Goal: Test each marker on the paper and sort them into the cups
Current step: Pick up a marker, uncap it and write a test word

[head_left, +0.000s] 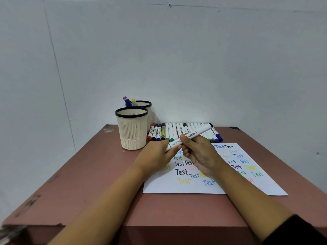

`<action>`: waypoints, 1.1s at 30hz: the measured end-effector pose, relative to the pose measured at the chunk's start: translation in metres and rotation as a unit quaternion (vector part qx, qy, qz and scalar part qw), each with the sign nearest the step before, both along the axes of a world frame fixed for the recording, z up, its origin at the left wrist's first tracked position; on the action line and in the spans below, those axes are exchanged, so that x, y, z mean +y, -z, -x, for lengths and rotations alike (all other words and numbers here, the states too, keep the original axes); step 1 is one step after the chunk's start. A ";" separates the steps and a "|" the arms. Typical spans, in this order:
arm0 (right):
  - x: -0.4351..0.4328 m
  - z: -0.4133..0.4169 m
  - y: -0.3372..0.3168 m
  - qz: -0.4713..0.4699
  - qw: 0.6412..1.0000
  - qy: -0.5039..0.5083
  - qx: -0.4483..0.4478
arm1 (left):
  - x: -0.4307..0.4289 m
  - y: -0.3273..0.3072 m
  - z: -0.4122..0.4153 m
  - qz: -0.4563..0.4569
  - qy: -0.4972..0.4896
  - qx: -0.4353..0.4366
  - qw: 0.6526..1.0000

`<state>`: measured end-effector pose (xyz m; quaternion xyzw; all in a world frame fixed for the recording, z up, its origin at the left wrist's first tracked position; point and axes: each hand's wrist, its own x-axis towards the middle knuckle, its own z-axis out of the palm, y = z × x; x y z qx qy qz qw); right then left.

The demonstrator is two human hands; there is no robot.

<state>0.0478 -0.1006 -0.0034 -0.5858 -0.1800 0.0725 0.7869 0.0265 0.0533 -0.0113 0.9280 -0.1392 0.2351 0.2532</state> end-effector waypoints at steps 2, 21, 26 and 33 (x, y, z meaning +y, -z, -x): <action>0.001 0.001 -0.001 0.006 1.000 0.014 -0.003 | -0.001 0.000 0.000 -0.001 -0.012 -0.003 1.000; -0.007 0.003 -0.014 -0.161 0.973 0.127 0.105 | 0.015 0.000 -0.010 0.134 -0.065 0.014 0.989; -0.002 0.005 -0.017 -0.109 0.986 0.091 0.083 | 0.023 0.007 -0.017 0.280 -0.056 0.072 0.956; 0.011 0.012 -0.022 0.049 0.992 0.108 0.044 | 0.024 0.008 -0.018 0.345 -0.054 0.098 0.932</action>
